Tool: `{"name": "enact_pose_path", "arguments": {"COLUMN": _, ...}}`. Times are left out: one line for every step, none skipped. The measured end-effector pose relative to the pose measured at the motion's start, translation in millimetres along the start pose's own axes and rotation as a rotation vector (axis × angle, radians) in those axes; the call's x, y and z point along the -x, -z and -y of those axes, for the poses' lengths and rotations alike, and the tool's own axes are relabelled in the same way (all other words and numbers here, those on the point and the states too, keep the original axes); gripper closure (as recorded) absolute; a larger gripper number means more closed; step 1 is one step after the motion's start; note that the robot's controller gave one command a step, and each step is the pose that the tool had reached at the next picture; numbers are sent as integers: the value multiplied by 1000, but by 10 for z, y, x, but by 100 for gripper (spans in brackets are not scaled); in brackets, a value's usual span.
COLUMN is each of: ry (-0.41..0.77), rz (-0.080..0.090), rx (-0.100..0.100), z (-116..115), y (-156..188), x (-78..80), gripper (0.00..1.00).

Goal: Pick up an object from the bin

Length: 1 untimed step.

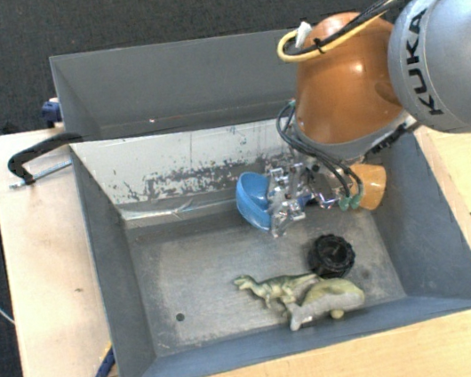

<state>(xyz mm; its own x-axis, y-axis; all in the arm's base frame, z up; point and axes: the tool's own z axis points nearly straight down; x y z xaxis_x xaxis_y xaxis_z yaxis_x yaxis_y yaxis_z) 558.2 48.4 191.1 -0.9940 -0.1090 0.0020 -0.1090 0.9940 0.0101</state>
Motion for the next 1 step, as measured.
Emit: {"name": "enact_pose_path", "arguments": {"ry": 228, "rz": 9, "rx": -14, "z": 663, "y": 660, "x": -309, "gripper": 100}}
